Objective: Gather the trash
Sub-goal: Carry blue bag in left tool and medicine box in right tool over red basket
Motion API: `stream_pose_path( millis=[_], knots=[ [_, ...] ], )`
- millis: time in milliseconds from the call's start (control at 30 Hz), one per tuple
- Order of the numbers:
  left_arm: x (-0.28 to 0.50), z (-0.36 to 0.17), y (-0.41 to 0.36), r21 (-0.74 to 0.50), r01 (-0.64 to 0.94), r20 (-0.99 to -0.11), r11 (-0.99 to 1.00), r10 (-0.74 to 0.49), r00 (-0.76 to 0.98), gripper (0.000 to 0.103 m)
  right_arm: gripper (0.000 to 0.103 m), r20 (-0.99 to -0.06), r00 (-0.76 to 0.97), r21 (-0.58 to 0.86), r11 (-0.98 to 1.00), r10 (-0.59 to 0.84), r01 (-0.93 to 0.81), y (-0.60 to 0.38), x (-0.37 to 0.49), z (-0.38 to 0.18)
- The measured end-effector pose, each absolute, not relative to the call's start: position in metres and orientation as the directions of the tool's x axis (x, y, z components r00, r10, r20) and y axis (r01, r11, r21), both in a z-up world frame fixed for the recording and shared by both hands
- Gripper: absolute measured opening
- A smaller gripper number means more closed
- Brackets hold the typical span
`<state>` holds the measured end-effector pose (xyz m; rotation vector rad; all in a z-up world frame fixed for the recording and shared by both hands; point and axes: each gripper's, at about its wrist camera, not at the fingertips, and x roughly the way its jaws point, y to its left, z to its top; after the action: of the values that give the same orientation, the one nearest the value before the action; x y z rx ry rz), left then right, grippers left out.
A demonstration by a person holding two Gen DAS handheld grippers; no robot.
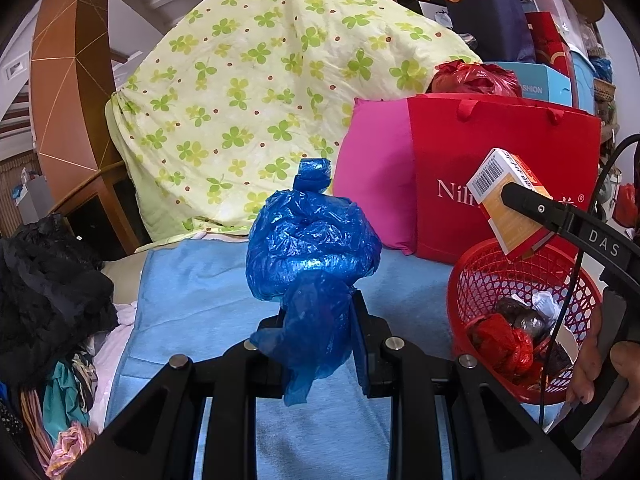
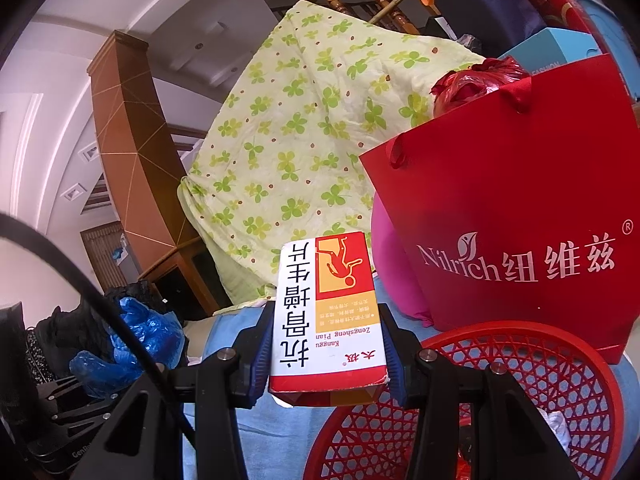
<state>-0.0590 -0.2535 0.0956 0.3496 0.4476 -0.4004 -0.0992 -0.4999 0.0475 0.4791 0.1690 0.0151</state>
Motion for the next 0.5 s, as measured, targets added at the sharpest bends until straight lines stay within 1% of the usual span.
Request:
stream_pose_path(
  millis=[500],
  knots=[
    [-0.0566,0.0894,-0.2574,0.237,0.460,-0.498,0.856,-0.299,0.814,0.027,0.050,-0.156,0.986,0.469,0.883,0.051,0.029,-0.5048,-0.1001,0.0480]
  ],
)
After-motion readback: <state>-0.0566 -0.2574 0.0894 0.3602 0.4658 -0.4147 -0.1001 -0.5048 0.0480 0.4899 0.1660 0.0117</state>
